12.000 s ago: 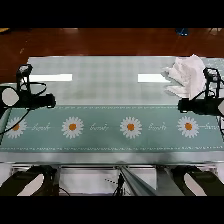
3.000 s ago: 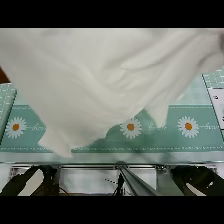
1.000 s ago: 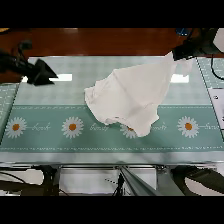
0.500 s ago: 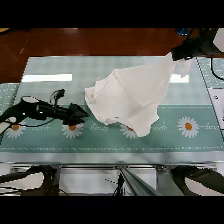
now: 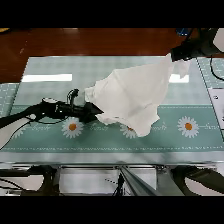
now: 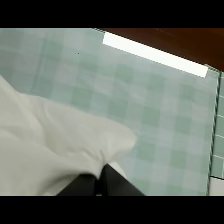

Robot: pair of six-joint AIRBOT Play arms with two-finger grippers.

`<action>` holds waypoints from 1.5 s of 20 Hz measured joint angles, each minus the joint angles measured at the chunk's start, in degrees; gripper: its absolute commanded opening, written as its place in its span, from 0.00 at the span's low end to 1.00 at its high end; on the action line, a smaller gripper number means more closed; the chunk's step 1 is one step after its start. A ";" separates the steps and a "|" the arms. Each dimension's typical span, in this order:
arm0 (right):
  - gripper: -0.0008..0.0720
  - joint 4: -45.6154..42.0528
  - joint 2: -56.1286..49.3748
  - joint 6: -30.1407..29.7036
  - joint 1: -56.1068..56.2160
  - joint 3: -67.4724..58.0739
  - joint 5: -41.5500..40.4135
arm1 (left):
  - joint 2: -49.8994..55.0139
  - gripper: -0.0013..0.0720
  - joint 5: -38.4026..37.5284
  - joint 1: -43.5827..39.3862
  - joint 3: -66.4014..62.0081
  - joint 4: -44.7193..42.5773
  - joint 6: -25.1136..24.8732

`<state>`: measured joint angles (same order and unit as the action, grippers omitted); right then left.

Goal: Fold the shirts.

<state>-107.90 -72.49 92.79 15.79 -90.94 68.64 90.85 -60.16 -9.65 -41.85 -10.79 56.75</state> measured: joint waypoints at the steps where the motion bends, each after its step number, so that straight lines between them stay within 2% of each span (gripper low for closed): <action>1: 0.04 0.00 0.00 0.02 0.00 0.00 0.00 | 0.83 0.18 -0.07 -0.81 -1.03 0.72 0.11; 2: 0.04 -0.02 0.00 0.02 0.00 0.00 0.00 | 1.62 0.05 -0.07 -1.53 -1.92 1.16 0.26; 4: 0.04 -0.07 0.00 0.02 0.00 0.00 0.00 | 2.58 0.04 -0.72 -2.29 -3.32 1.75 0.20; 8: 0.04 -2.29 0.09 0.02 0.00 0.00 -0.02 | 0.63 0.04 -6.86 -0.55 -5.60 2.32 -2.47; 12: 0.04 -5.92 3.06 0.90 0.00 0.00 -1.42 | -12.22 0.04 -11.26 8.59 -8.90 2.56 -3.17; 16: 0.04 -6.69 10.62 3.39 0.00 0.00 -3.89 | -27.98 0.04 -12.70 24.04 -20.55 2.75 1.31; 20: 0.04 -2.16 20.90 5.03 0.00 -0.04 -4.57 | -35.34 0.04 -11.87 34.40 -37.44 2.93 6.82; 25: 0.04 3.10 30.34 7.30 0.00 -0.07 2.78 | -37.31 0.04 -11.69 38.66 -52.09 0.50 12.98; 30: 0.04 16.72 32.68 8.48 0.00 -0.04 13.05 | -37.13 0.04 -14.58 39.58 -55.93 -2.80 16.37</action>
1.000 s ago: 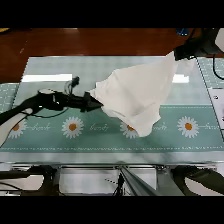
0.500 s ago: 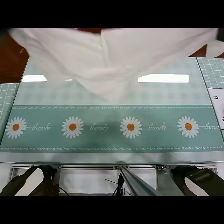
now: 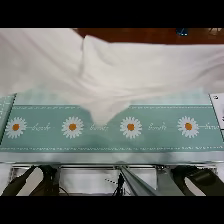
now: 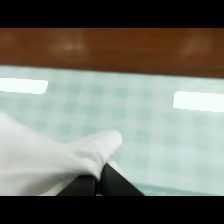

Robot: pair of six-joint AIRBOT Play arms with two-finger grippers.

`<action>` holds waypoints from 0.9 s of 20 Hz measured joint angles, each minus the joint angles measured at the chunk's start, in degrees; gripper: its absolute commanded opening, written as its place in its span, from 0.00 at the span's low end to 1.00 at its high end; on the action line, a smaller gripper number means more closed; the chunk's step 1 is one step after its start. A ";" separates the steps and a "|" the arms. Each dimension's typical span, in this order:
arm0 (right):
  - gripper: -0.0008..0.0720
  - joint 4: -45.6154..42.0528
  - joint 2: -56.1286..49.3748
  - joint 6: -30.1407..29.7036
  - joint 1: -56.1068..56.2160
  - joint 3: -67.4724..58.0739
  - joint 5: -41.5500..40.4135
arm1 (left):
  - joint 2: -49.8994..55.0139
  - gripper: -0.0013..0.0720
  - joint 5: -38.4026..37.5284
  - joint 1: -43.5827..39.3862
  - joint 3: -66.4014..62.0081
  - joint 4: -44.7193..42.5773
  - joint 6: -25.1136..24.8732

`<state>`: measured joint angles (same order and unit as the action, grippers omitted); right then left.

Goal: Fold the shirts.

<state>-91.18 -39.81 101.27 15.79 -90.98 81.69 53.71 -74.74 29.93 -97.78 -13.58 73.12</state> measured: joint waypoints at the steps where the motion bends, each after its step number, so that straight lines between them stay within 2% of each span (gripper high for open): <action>1: 0.04 1.18 0.04 0.20 0.00 0.00 0.81 | 0.46 0.04 -0.76 0.07 -0.24 -1.81 0.37; 5: 0.04 1.62 -3.54 0.04 0.00 0.87 4.15 | 5.14 0.04 -6.73 -0.09 -0.33 -12.02 1.97; 8: 0.04 4.63 -9.40 -1.57 0.00 4.66 3.30 | 10.95 0.04 -9.84 -1.18 0.68 -18.32 2.34; 13: 0.04 9.20 -21.94 -4.28 0.00 12.41 -5.25 | 23.96 0.04 -11.72 -5.42 1.33 -24.24 2.36; 18: 0.04 11.87 -32.37 -6.67 0.00 14.62 -12.98 | 36.59 0.04 -10.16 -13.07 1.42 -30.64 0.81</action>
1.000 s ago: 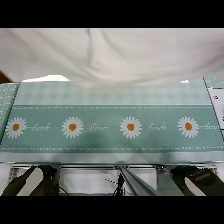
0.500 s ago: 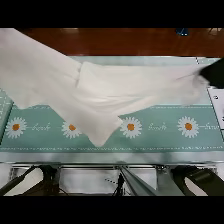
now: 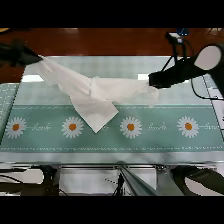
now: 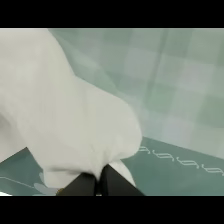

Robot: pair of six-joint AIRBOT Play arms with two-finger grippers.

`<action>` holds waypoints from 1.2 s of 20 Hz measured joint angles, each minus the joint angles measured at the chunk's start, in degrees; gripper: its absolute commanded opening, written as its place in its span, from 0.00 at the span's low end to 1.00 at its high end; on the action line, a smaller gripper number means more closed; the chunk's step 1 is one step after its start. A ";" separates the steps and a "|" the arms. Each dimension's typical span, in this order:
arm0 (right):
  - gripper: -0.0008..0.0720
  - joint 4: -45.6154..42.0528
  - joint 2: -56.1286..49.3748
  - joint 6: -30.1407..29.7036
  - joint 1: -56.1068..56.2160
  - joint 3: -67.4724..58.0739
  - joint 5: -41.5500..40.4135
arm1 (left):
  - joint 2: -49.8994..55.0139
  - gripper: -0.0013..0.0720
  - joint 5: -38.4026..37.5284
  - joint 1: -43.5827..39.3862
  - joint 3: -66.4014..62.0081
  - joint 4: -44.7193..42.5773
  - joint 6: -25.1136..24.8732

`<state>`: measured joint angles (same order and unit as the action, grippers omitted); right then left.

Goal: Fold the shirts.

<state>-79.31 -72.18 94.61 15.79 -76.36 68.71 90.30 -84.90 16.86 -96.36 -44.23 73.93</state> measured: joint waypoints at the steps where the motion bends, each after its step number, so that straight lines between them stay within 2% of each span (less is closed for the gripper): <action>1: 0.04 0.13 -1.20 -0.20 0.00 0.15 -0.96 | 2.12 0.05 0.63 -1.51 0.02 -1.84 -0.20; 2: 0.04 0.26 -2.03 -0.59 -0.02 0.22 -1.90 | 4.13 0.13 1.09 -2.84 0.02 -3.26 -0.22; 3: 0.04 0.31 -2.67 -1.03 0.00 0.33 -2.62 | 5.99 0.33 1.22 -4.02 0.02 -4.61 -0.13; 4: 0.04 0.31 -3.04 -1.46 -0.02 0.39 -3.10 | 7.65 0.64 1.70 -4.98 0.02 -5.44 0.68; 8: 0.04 0.33 -3.65 -2.78 -0.02 0.50 -4.09 | 9.70 0.66 1.07 -5.29 -1.40 -7.28 2.43; 10: 0.04 0.35 -3.63 -3.23 -0.02 0.52 -4.26 | 8.44 0.66 -0.15 -2.69 -3.21 -7.52 2.80; 12: 0.04 0.33 -3.34 -3.56 -0.02 0.50 -4.33 | 6.40 0.66 -4.48 0.87 -3.34 -8.28 3.06; 14: 0.04 0.31 -3.10 -4.26 -0.02 0.52 -4.37 | 3.13 0.67 -8.94 4.33 1.53 -9.18 3.15; 16: 0.04 0.26 -2.99 -4.81 0.00 0.52 -4.39 | -1.40 0.67 -8.92 6.40 11.85 -8.92 2.89; 18: 0.04 0.24 -2.91 -5.09 0.00 0.52 -4.52 | -5.84 0.77 -4.31 7.56 24.59 -6.05 1.18; 21: 0.04 0.07 -2.89 -5.38 0.00 0.52 -4.81 | -9.07 0.78 5.11 7.06 40.15 4.83 -3.56; 24: 0.04 -0.07 -2.86 -5.55 0.00 0.52 -4.83 | -8.15 0.78 13.20 3.45 47.45 11.02 -6.75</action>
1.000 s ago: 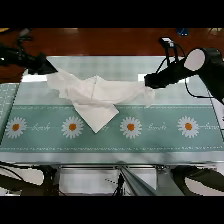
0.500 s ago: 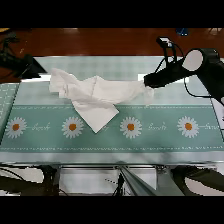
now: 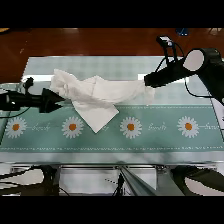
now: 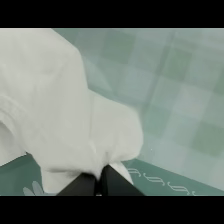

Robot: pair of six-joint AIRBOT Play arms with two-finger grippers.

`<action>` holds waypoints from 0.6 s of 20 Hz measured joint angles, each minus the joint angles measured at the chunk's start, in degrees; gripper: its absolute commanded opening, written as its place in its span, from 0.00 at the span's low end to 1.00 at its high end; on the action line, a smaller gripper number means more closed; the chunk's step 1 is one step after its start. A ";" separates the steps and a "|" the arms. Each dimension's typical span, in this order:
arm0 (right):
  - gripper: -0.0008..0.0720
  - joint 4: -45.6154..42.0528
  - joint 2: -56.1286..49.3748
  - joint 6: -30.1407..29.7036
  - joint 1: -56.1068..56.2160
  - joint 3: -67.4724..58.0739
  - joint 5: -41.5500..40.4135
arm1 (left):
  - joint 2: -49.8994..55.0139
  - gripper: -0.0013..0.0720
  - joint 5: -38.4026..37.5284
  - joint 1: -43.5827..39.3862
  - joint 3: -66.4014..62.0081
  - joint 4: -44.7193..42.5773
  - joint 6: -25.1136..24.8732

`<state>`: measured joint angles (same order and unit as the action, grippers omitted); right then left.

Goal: Fold the shirts.

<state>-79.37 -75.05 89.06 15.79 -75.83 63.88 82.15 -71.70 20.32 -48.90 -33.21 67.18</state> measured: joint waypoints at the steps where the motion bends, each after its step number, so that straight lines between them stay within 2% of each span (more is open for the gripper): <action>1: 0.04 -0.02 0.00 -0.02 0.00 0.00 -0.02 | 0.74 0.78 2.12 -1.40 0.98 1.22 -0.83; 4: 0.04 -0.04 0.00 -0.09 -0.02 0.00 -0.02 | 3.15 0.78 8.63 -5.27 2.05 3.45 -2.25; 8: 0.04 -0.04 0.00 -0.04 0.00 0.00 -0.22 | 6.45 0.75 12.94 -8.90 0.90 4.96 -2.97; 9: 0.04 -0.04 0.00 0.04 0.00 0.00 -0.24 | 7.34 0.62 13.35 -9.70 0.46 5.44 -2.97; 10: 0.04 -0.04 0.00 0.09 0.00 0.00 -0.26 | 8.31 0.37 14.38 -10.56 -0.17 5.73 -3.08; 11: 0.04 -0.04 0.00 0.33 0.00 0.00 -0.28 | 9.16 0.05 15.47 -11.34 -0.81 5.81 -3.23; 12: 0.04 -0.04 0.00 0.37 0.00 0.00 -0.31 | 9.92 0.05 16.31 -12.15 -1.64 5.86 -3.91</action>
<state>-79.42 -75.05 89.43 15.79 -75.83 63.57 92.07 -55.40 8.16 -50.54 -27.35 63.26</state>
